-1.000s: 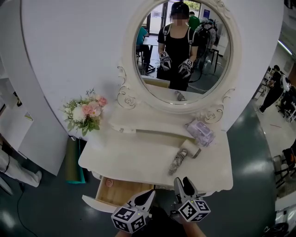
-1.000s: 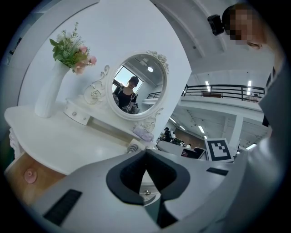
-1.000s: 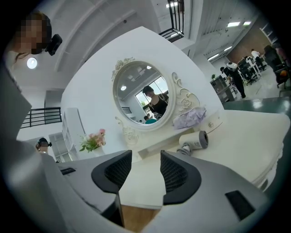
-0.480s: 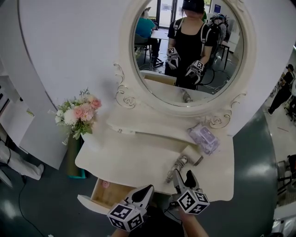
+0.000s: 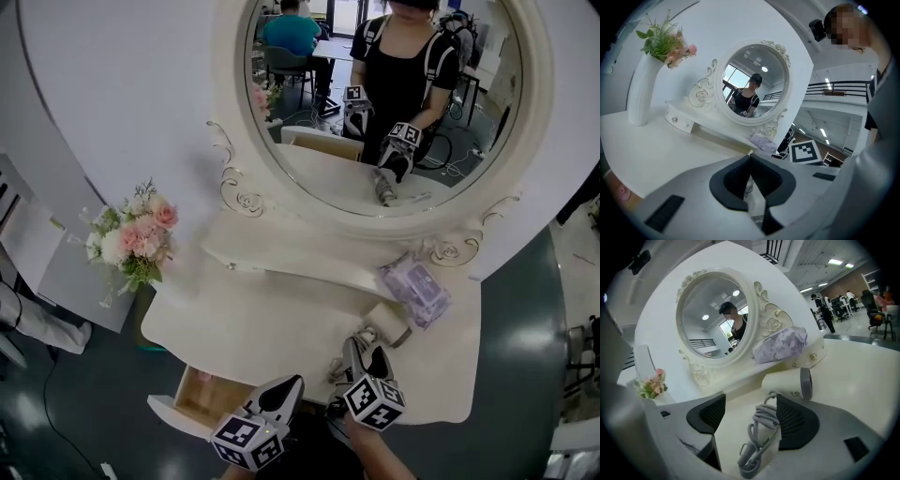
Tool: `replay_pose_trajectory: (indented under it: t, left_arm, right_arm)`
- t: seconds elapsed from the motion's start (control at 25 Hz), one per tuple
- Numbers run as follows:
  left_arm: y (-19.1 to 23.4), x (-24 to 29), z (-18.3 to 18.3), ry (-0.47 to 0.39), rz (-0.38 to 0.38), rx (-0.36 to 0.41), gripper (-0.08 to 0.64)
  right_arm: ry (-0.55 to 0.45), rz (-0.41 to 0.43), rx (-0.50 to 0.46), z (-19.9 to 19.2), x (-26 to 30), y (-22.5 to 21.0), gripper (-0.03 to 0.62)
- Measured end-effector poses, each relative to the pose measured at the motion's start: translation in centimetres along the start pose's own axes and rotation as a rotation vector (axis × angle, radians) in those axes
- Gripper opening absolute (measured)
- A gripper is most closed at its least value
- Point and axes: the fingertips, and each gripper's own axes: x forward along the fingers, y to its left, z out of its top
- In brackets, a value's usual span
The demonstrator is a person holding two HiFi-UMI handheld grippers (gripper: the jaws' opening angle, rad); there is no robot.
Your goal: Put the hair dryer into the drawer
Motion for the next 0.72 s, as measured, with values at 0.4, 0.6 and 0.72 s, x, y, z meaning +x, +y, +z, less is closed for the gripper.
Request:
replay_pose_trajectory:
  t: [0.4,0.6,0.72]
  left_arm:
    - [2.3,1.7,-0.1,0.024,0.068,-0.036,0.022]
    - [3.1,2.6,0.0,0.022,0.093,-0.046,0.023]
    - [3.1,2.8,0.0,0.027,0.104,-0.055,0.022]
  right_arm:
    - [0.139,-0.193,0.046,-1.8,4.1,-3.8,0.318]
    - [0.202,-0.218,0.061,-3.0,5.3,-4.6,0.318]
    - [0.234,-0.24,0.08,-3.8,5.8,-4.9,0.353]
